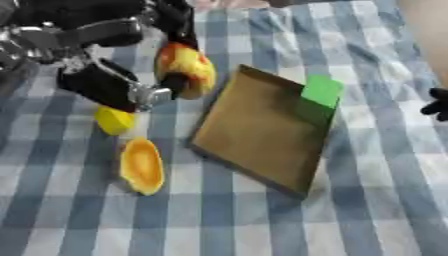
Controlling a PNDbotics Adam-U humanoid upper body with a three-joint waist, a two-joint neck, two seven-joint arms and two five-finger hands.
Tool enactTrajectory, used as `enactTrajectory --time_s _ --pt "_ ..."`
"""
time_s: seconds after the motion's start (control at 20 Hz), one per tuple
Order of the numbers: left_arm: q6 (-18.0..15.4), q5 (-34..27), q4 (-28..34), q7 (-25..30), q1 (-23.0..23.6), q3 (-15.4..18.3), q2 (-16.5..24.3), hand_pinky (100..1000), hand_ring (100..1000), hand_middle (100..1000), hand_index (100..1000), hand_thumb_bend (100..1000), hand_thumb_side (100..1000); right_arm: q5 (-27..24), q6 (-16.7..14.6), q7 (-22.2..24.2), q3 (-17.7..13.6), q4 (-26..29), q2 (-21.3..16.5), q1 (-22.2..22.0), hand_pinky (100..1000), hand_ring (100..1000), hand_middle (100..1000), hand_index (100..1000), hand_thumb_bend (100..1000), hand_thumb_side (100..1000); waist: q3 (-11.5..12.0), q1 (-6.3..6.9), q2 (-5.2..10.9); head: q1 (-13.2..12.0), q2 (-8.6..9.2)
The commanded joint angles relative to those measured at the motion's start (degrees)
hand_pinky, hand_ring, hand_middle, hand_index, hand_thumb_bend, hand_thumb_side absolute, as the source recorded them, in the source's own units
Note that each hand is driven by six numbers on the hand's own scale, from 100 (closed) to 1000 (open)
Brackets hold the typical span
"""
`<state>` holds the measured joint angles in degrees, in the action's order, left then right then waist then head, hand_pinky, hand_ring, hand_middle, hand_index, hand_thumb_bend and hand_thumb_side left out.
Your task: Pick up objects on the table and place them in the box.
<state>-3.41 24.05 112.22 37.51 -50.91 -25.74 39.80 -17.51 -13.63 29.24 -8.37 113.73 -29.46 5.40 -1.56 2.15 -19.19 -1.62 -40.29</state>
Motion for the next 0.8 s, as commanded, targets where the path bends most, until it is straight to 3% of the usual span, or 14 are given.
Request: enactTrajectory --time_s 0.05,0.6,0.8 --pt "0.0 1.9 -2.8 1.4 -1.6 -1.4 -1.9 654 610 549 651 100 245 -0.3 0.0 0.4 0.0 0.9 -0.7 0.4 977 720 558 970 100 470 -0.1 -0.21 1.13 0.0 0.06" --pt "-4.0 10.5 -14.5 -1.1 -2.1 -5.8 -8.9 664 620 559 663 100 244 -0.3 0.5 1.1 0.3 0.9 -0.1 0.6 978 721 557 970 100 470 -0.1 -0.59 0.90 -0.5 0.15" --pt "-4.8 12.9 -17.7 -2.3 -2.0 -6.2 -11.0 709 662 601 739 100 244 -0.3 0.5 1.3 0.3 0.9 0.1 0.5 979 721 557 970 100 470 -0.1 -0.72 0.86 -0.6 0.15"
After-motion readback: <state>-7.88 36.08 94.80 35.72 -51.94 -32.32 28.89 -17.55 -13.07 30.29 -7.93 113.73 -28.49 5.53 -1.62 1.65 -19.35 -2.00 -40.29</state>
